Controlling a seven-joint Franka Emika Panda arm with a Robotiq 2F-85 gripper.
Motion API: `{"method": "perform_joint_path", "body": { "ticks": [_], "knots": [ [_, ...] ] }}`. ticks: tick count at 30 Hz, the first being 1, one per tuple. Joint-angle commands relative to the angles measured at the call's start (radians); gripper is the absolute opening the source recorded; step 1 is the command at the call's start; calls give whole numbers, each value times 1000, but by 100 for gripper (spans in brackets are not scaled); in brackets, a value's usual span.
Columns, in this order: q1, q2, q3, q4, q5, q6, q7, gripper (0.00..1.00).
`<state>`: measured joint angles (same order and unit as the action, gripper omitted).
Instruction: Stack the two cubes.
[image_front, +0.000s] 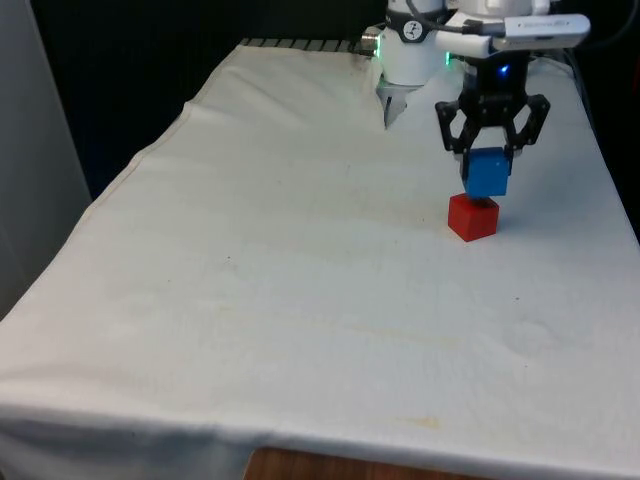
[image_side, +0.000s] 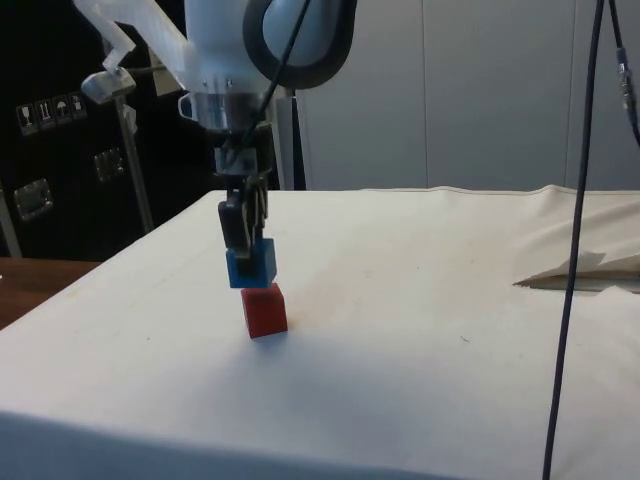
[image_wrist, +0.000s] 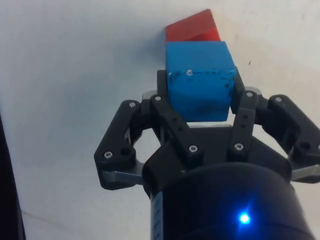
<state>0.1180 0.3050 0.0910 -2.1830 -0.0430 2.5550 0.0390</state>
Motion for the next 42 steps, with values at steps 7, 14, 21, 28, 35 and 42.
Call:
{"method": "perform_joint_path", "body": {
  "ticks": [7, 14, 21, 28, 35, 42],
  "knots": [
    [-19, 31, 6, -7, 52, 39, -86, 3],
    [-20, 45, 5, -3, 60, 46, -117, 3],
    [-13, 44, -5, -5, 43, 39, -110, 3],
    [-13, 44, -4, -5, 45, 39, -111, 10],
    [-13, 44, -5, -5, 42, 38, -109, 82],
    [-12, 44, -5, -5, 42, 38, -109, 100]
  ]
}}
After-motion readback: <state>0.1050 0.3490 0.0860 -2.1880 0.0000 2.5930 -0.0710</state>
